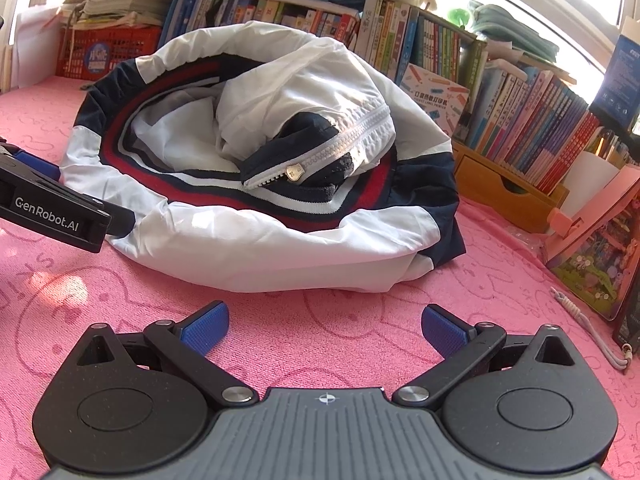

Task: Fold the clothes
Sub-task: 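Move both grippers toward the bunched white-and-navy jacket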

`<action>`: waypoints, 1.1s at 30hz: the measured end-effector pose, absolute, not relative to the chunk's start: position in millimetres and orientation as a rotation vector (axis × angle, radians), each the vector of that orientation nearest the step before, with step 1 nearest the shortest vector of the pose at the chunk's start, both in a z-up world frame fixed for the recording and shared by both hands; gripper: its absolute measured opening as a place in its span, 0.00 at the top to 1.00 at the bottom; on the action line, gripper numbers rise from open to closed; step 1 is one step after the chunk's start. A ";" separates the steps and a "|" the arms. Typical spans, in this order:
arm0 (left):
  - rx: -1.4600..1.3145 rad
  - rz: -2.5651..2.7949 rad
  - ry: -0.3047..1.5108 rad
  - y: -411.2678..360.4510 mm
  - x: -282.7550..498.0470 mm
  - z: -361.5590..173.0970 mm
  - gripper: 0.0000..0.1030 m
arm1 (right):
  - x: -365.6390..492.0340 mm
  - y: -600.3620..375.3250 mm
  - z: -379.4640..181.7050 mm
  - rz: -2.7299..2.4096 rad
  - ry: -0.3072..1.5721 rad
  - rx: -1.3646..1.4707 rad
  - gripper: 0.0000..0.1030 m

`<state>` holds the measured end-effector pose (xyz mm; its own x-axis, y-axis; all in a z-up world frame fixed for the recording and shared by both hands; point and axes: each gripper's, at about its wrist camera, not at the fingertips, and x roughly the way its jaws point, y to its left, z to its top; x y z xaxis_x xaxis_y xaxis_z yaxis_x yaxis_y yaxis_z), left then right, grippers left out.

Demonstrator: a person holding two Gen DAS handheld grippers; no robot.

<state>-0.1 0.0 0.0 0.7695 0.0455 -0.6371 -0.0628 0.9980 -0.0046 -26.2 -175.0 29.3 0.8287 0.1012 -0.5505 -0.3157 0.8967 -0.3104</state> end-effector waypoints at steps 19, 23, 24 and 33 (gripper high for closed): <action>-0.080 0.044 0.710 7.9 -4.2 9.7 0.00 | -6.9 -209.3 33.3 0.266 0.684 -0.114 0.00; -0.068 0.072 0.671 13.8 -5.7 21.2 0.00 | -9.2 -221.4 51.7 0.228 0.571 -0.077 0.00; -0.066 0.077 0.661 15.0 -5.0 23.2 0.00 | -8.5 -223.7 56.8 0.216 0.547 -0.073 0.00; -0.055 0.125 0.648 23.6 -2.9 16.3 0.00 | -8.3 -226.1 71.7 0.201 0.473 -0.029 0.00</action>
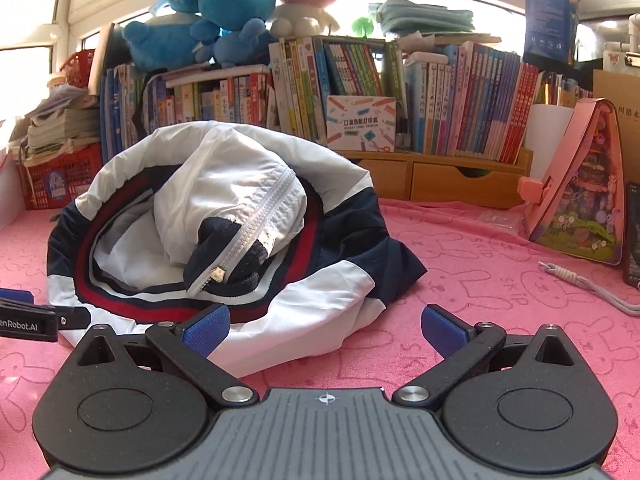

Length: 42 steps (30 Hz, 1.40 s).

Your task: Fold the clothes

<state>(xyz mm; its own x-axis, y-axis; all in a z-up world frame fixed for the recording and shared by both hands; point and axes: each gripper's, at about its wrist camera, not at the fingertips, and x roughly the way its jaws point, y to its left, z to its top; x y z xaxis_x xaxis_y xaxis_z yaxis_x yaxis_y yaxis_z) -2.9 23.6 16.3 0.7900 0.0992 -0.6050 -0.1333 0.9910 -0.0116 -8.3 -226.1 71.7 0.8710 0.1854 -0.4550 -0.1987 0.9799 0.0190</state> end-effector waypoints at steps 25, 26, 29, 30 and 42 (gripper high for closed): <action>-0.089 0.180 0.673 56.7 -7.5 4.4 0.00 | 96.2 -171.5 80.2 0.202 0.422 -0.158 0.61; -0.113 0.176 0.668 58.9 -6.5 8.0 0.00 | 91.2 -162.7 75.8 0.233 0.408 -0.205 0.62; -0.150 0.154 0.613 62.9 3.3 26.6 0.00 | 71.9 -135.6 58.3 0.332 0.379 -0.388 0.63; -0.136 0.164 0.589 61.8 9.9 33.1 0.00 | 66.4 -129.2 53.1 0.360 0.378 -0.427 0.65; 0.016 0.330 0.541 65.4 82.8 40.8 0.00 | 32.2 -137.0 61.9 0.431 0.322 -0.523 0.46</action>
<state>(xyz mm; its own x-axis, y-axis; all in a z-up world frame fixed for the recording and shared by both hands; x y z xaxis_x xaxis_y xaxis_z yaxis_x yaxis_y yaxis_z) 82.8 65.4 40.8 0.8062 0.3122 -0.5026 -0.3039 0.9473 0.1010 32.2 -137.0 61.9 0.8619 0.3117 -0.4000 -0.4722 0.7811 -0.4087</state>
